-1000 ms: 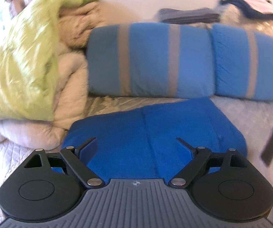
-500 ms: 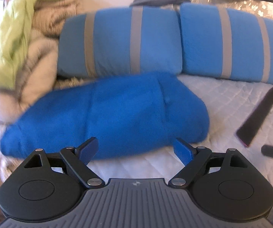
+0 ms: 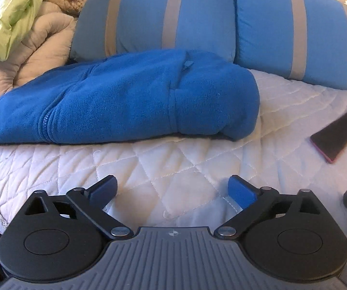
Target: Fold clothes
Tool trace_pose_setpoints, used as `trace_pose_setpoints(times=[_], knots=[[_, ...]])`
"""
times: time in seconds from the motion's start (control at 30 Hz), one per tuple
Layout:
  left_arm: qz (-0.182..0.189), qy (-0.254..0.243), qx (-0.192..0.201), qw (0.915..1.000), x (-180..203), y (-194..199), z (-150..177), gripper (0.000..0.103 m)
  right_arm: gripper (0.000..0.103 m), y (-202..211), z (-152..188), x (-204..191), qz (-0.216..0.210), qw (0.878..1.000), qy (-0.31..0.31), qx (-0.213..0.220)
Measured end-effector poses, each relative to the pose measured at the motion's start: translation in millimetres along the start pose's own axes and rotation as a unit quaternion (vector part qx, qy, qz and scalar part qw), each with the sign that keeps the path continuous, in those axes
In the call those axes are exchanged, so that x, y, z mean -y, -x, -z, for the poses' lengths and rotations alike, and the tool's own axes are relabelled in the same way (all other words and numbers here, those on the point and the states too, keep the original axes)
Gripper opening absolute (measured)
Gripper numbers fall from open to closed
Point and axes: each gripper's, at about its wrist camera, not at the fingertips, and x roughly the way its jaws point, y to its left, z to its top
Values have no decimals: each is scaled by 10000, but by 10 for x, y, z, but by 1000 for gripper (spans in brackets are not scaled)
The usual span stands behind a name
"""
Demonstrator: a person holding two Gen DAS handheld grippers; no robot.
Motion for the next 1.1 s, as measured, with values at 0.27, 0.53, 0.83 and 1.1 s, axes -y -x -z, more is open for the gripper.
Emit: trace_pose_setpoints(times=[0.27, 0.53, 0.83, 1.1], knots=[[-18, 3, 138, 9999, 64, -27, 18, 102, 103, -84, 16, -7, 19, 9998, -174, 66], [-57, 56, 69, 9999, 93, -69, -8, 102, 103, -80, 24, -35, 59, 9997, -165, 154], [-56, 47, 114, 9999, 85, -71, 15, 102, 103, -76, 24, -36, 63, 9997, -158, 166], [-52, 56, 139, 9999, 80, -70, 20, 102, 103, -75, 27, -38, 68, 9997, -151, 176]])
